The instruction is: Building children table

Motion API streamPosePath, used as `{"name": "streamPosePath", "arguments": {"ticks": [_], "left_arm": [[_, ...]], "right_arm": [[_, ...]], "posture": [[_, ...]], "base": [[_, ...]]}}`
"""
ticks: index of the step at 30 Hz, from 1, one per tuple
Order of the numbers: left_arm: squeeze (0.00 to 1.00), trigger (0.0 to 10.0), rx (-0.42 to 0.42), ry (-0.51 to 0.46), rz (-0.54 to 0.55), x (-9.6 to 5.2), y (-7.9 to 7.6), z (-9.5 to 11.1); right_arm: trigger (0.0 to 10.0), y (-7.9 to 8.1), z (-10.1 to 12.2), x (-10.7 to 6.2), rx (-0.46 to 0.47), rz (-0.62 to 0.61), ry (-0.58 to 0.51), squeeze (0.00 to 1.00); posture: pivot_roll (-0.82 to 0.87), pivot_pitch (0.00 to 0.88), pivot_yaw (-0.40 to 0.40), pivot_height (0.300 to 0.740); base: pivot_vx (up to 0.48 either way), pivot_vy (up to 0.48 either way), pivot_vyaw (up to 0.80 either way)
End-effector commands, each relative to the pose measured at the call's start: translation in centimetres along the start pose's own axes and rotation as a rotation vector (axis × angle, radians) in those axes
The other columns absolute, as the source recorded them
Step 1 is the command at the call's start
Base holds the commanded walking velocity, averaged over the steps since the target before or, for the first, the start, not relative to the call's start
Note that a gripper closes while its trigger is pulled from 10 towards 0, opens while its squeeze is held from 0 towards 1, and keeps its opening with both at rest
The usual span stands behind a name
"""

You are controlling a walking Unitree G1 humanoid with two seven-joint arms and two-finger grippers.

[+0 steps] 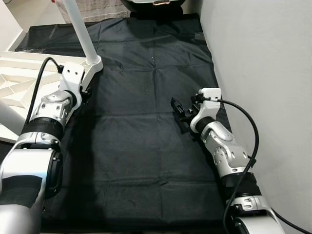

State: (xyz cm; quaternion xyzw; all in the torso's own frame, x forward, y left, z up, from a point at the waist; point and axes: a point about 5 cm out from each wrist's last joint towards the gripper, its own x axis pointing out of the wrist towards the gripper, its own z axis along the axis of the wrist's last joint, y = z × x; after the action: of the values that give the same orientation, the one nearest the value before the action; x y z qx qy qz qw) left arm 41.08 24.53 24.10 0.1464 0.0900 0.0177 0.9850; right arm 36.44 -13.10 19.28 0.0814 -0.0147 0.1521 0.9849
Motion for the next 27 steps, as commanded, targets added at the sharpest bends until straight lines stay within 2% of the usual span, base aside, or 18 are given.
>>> {"name": "streamPosePath", "arguments": {"ticks": [1,8,14,15,19,20,27], "left_arm": [[0.00,10.0,0.009,0.059,0.036,-0.23,1.06,-1.25],[0.00,10.0,0.011,0.102,0.067,-0.33,1.48,-1.88],[0.00,10.0,-0.030,0.114,0.077,-0.36,1.64,-2.03],[1.00,10.0,-0.035,0.113,0.077,-0.35,1.65,-1.94],[1.00,10.0,-0.045,0.121,0.072,-0.34,1.62,-1.86],[0.00,10.0,-0.051,0.125,0.065,-0.33,1.55,-1.90],[0.00,10.0,-0.100,0.156,0.048,-0.30,1.16,-2.24]], "right_arm": [[10.0,0.32,-1.01,-0.23,0.007,0.002,0.037,0.00],[10.0,0.32,-1.20,-0.29,0.004,0.002,0.045,0.00],[10.0,0.14,-1.16,-0.31,0.004,0.000,0.045,0.00],[10.0,0.14,-1.16,-0.30,0.005,0.001,0.045,0.00],[10.0,0.21,-1.17,-0.31,0.007,0.003,0.044,0.00],[10.0,0.21,-1.17,-0.32,0.009,0.002,0.044,0.00],[10.0,0.17,-1.20,-0.32,0.008,0.000,0.043,0.00]], "posture": [[0.00,0.271,0.067,0.740],[0.00,0.271,0.067,0.740],[0.00,0.273,0.063,0.740],[0.00,0.273,0.063,0.740],[0.00,0.273,0.063,0.740],[0.00,0.268,0.066,0.740],[0.00,0.268,0.066,0.740]], "base": [[0.000,0.000,0.00],[0.000,0.000,0.00],[0.000,0.000,0.00],[0.000,0.000,0.00],[0.000,0.000,0.00],[0.000,0.000,0.00],[0.000,0.000,0.00]]}}
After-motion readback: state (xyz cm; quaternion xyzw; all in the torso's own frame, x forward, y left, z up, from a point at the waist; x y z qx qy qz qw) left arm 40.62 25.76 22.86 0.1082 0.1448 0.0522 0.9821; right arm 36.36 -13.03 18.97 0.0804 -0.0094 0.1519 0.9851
